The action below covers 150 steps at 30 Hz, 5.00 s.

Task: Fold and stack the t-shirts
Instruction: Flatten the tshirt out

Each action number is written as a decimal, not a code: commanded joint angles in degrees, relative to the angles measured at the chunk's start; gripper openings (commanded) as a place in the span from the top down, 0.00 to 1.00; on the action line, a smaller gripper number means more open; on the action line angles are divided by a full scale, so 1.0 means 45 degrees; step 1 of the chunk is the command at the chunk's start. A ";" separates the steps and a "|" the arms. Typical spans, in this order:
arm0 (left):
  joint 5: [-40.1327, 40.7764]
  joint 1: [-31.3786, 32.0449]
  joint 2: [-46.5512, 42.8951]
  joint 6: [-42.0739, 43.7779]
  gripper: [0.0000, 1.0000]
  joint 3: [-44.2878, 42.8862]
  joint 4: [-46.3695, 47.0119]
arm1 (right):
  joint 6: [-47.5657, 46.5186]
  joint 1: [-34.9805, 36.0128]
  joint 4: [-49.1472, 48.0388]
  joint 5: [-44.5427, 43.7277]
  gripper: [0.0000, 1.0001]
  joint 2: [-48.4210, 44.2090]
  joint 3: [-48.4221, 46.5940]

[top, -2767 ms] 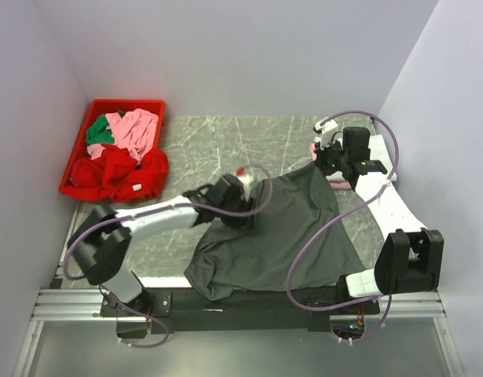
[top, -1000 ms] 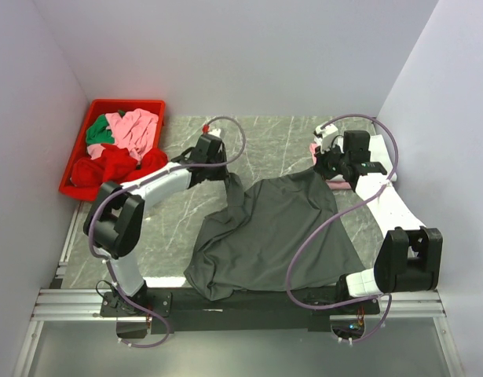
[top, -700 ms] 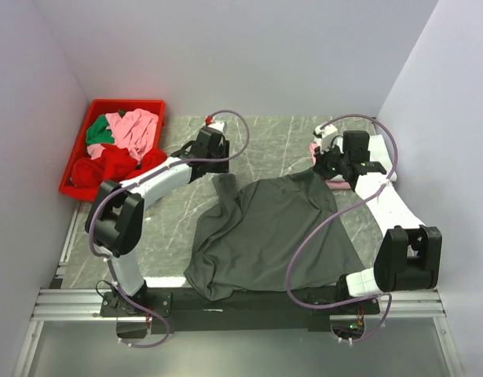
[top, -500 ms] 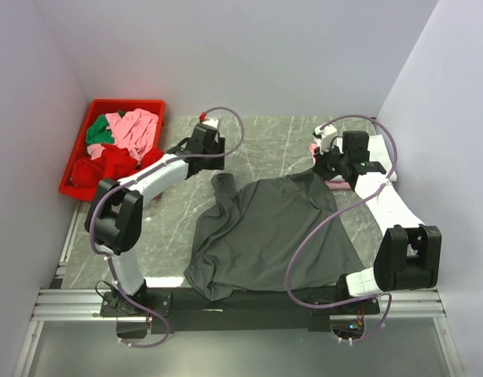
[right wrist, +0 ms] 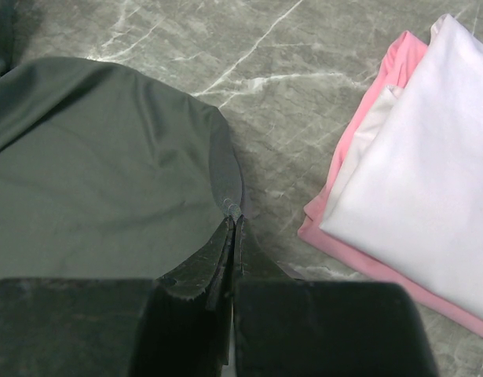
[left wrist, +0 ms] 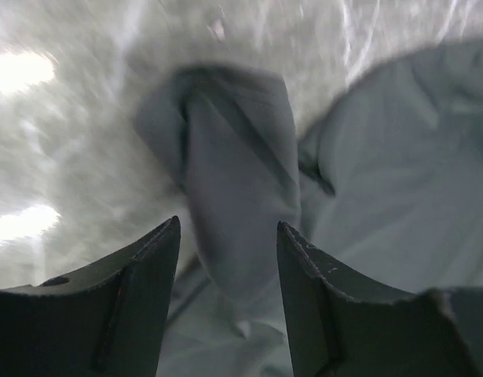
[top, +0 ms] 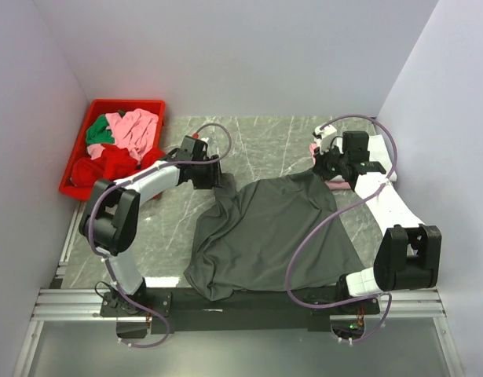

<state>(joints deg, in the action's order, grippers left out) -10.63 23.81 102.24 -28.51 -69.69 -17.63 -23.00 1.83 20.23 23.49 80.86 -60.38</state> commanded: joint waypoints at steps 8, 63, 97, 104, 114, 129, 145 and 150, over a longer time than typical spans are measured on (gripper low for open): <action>-0.1953 0.0060 0.0309 -0.0812 0.83 0.0214 0.0324 | 0.0170 -0.0113 -0.0023 0.0172 1.00 -0.0078 -0.0312; -0.1698 0.3922 -0.2522 0.0480 1.00 0.2145 -0.0049 | 0.0210 -0.0855 0.0173 0.0913 1.00 -0.1269 -0.0157; 0.0178 0.6290 -0.6413 0.0221 0.30 0.3710 -0.1397 | 0.0190 -0.0972 0.0134 0.1304 1.00 -0.1172 0.0039; -0.0606 0.7246 -0.4850 0.4358 0.35 0.3203 0.0810 | 0.0210 -0.1206 0.0231 0.1441 1.00 -0.1133 -0.0039; -0.0782 0.7501 -0.4166 0.9753 0.36 0.3984 0.3839 | 0.0131 -0.1558 0.0427 0.2144 1.00 -0.1172 -0.0020; 0.0155 0.8146 -0.1880 1.1375 0.40 0.3300 0.4463 | 0.0210 -0.1577 0.0446 0.2730 1.00 -0.1094 -0.0020; 0.1367 0.8595 -0.0609 1.1980 0.55 0.2361 0.3351 | 0.0210 -0.1597 0.0544 0.2789 1.00 -0.1074 -0.0098; 0.1600 0.8595 -0.0786 1.2156 0.55 0.2616 0.2904 | 0.0249 -0.1597 0.0544 0.2847 1.00 -0.1055 -0.0098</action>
<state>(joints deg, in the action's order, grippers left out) -4.51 62.11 99.98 24.60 -57.23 -2.57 -22.11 -4.93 22.85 35.40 76.58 -60.60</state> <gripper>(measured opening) 0.448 0.007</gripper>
